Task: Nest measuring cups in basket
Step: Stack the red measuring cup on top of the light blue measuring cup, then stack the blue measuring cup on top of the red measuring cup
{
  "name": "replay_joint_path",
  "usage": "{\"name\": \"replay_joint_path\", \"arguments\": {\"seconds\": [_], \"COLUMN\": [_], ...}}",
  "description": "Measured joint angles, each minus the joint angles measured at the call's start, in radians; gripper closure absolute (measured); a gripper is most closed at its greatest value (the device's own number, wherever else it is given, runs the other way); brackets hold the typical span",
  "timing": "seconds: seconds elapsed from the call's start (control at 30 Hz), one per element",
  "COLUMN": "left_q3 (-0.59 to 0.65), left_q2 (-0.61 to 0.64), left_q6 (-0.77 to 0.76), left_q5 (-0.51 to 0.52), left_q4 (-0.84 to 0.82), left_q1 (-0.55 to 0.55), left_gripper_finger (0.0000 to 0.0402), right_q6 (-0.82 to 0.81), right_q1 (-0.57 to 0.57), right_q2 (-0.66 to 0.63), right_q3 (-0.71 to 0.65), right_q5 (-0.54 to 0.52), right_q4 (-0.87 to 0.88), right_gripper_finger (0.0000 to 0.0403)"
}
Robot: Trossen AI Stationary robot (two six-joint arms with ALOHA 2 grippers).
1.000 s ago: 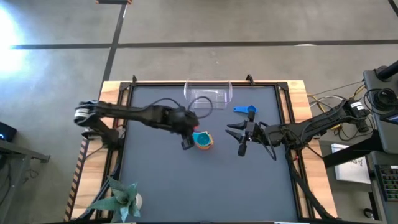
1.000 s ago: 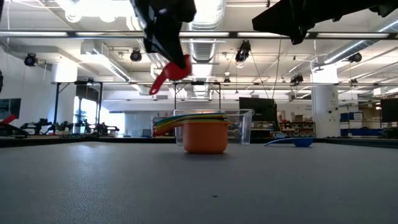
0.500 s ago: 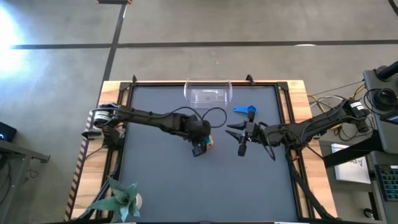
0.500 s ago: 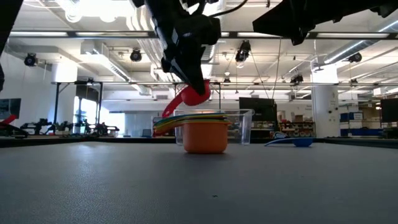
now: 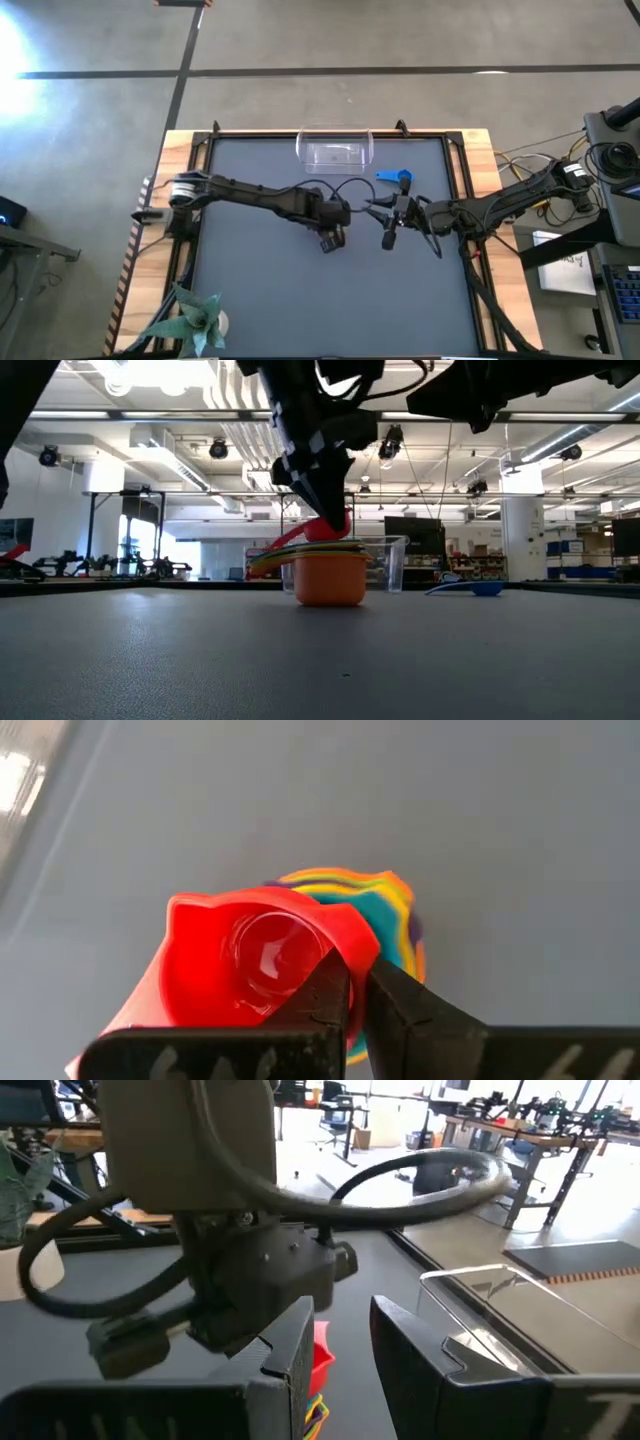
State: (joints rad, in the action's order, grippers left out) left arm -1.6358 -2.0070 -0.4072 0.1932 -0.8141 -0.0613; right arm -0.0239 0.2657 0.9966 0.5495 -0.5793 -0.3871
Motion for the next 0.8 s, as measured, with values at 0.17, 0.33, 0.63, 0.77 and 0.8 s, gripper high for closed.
{"name": "replay_joint_path", "arguments": {"seconds": [0.17,0.33,0.63,0.77,0.8], "left_q3": [-0.060,-0.087,-0.091,-0.089,-0.084], "left_q2": [-0.051,-0.057,-0.017,0.058,0.086], "left_q6": [-0.018,-0.037,0.016,0.057,0.061], "left_q5": [-0.002,-0.002,0.001,0.166,0.234], "left_q4": [-0.057,-0.100,-0.096,-0.101,-0.104], "left_q1": [-0.004,-0.011,-0.047,-0.090,-0.108], "left_gripper_finger": [0.0373,0.0328,0.0264,0.0258,0.0259], "right_q6": [-0.002,0.000,-0.004,-0.017,-0.017], "right_q1": [0.000,0.000,0.000,0.000,0.000], "right_q2": [0.000,-0.003,-0.045,-0.067,-0.069], "right_q3": [0.000,0.000,0.000,0.000,0.000], "right_q5": [0.000,0.001,0.000,-0.001,-0.004], "right_q4": [0.015,0.017,0.051,0.075,0.075], "right_gripper_finger": [0.0312,0.0312,0.0312,0.0312,0.0312]}}
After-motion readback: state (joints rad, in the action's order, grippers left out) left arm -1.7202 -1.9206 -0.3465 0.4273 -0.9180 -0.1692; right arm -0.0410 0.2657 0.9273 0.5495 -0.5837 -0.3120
